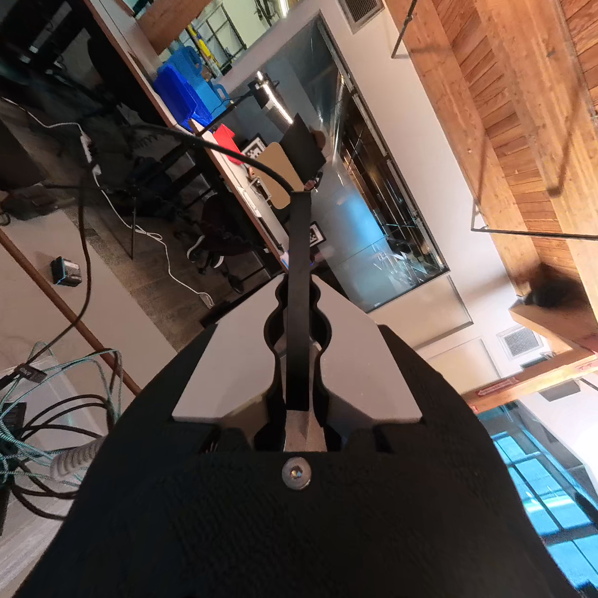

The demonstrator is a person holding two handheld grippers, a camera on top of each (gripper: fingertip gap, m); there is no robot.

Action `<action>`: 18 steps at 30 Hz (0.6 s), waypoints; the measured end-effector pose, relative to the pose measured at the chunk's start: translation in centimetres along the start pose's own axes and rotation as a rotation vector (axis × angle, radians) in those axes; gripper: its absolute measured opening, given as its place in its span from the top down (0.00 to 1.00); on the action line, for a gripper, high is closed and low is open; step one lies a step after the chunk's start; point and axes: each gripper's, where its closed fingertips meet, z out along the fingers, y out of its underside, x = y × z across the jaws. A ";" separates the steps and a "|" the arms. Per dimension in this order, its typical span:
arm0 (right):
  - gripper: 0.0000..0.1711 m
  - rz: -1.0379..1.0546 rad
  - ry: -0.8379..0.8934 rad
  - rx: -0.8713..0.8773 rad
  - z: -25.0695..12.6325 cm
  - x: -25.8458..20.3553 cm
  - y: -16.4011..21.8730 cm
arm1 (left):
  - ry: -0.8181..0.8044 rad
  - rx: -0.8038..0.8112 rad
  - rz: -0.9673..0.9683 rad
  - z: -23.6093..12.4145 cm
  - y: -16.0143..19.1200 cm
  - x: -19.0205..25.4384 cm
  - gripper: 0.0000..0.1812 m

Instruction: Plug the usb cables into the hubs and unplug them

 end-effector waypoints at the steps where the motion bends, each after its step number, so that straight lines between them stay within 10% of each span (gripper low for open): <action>1: 0.95 0.004 -0.006 0.004 0.2 -0.7 0.5 | 0.002 -0.002 0.000 0.0 0.0 0.0 0.68; 18: 0.95 0.175 -0.138 -0.067 1.5 -15.9 13.8 | 0.027 -0.017 0.026 0.1 0.3 0.6 0.69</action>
